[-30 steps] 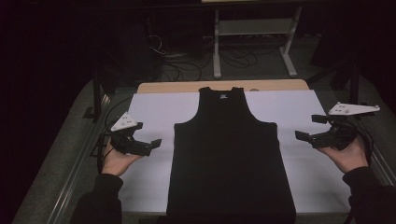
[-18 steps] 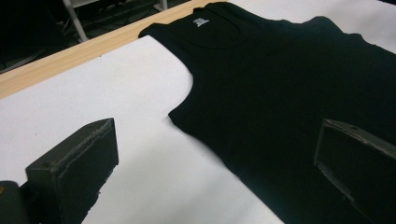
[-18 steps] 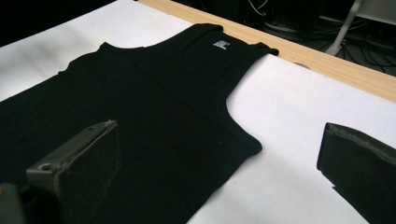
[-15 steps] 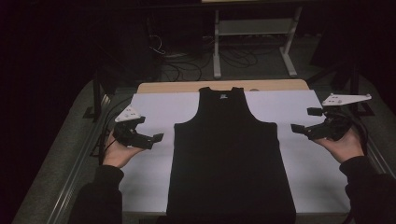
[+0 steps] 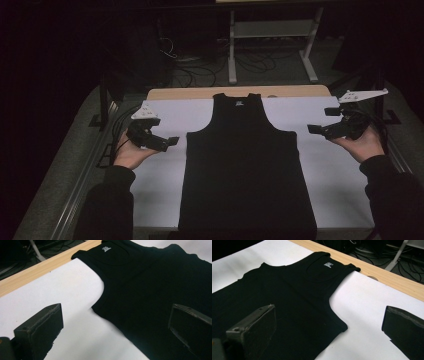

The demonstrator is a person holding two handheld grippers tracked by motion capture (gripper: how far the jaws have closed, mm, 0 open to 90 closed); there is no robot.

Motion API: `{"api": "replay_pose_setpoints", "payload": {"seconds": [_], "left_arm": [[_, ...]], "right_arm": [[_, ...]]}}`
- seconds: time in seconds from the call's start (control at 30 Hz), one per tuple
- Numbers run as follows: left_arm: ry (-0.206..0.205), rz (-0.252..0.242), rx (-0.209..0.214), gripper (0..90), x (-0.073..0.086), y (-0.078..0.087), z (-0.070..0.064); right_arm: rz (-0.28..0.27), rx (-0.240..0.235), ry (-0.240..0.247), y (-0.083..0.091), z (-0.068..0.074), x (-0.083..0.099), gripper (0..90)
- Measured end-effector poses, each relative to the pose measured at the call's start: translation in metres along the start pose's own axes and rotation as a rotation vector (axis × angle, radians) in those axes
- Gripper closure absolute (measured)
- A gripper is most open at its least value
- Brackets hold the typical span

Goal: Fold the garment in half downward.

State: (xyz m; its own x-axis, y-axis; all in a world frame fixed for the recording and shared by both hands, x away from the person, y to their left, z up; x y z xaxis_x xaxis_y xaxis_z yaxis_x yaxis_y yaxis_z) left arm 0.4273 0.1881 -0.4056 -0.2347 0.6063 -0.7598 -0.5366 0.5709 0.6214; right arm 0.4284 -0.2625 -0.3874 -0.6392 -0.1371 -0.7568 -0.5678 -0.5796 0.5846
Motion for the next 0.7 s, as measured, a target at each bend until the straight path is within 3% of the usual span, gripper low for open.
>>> {"api": "replay_pose_setpoints", "payload": {"seconds": [0.47,0.7], "left_arm": [[0.033,0.017,0.022,0.0,0.006,-0.026,0.015],[0.076,0.028,0.019,0.0,0.016,-0.039,0.026]], "right_arm": [[0.014,0.000,-0.045,-0.025,-0.018,-0.004,0.0],[0.050,0.019,-0.076,-0.039,-0.032,0.004,0.0]]}}
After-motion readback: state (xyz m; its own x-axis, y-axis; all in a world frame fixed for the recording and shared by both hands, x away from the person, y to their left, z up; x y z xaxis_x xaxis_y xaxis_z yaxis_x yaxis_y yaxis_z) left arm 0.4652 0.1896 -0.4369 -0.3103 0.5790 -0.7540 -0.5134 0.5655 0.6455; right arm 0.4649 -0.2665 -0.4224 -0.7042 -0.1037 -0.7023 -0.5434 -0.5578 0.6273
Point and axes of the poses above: each handheld gripper's, and its own axes: y roughly backward along the jaws, x roughly out of its underside, z roughly to its left, the point moved 10 cm from there along -y, roughly forward along the jaws, and after that the axes turned 14 degrees about -y, right-handed, at the moved point
